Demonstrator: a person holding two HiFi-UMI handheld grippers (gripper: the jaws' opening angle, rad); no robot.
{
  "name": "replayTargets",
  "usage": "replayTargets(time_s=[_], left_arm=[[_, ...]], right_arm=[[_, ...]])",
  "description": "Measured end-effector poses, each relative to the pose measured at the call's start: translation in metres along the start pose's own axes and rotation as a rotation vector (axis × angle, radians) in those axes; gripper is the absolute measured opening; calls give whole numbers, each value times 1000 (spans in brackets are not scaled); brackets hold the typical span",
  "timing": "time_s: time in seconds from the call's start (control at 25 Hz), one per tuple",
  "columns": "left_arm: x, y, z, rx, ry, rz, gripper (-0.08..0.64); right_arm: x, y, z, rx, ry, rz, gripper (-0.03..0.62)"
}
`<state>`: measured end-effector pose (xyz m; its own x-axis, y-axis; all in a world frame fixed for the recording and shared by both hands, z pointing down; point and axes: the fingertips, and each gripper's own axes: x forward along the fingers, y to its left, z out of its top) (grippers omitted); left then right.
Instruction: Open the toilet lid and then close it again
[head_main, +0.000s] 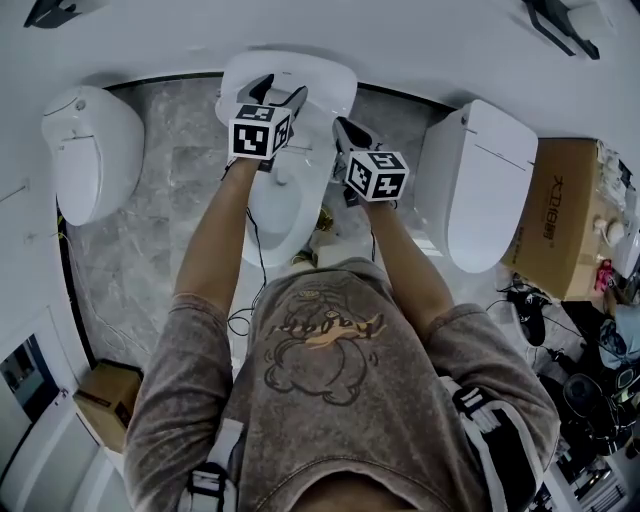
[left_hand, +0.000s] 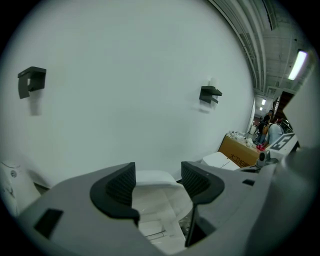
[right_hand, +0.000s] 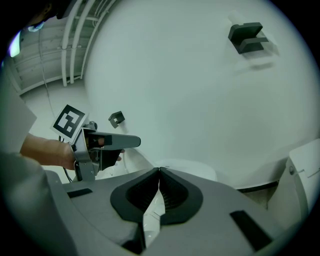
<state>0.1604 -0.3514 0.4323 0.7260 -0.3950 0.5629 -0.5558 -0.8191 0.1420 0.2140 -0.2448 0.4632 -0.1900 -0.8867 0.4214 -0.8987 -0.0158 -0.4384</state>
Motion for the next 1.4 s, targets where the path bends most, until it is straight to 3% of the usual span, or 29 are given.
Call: replayTargets(time_s=[0.48,0.72,1.08,1.4], left_arm=[[-77,-27,-40,29,-32,3,282],[-124,-41,-73,-21,-50,22,272],[-169,-57,-132,-75,-31,68,236],[-206,-73,-213,-124,40,103,233]], right_arm=[[-36,43,-27,-40,3,22,28],[-63,74,-46,-78,17,47,28],[-101,102,-77,-134,58,78,28],[-122,124,-106,-156,94,120,28]])
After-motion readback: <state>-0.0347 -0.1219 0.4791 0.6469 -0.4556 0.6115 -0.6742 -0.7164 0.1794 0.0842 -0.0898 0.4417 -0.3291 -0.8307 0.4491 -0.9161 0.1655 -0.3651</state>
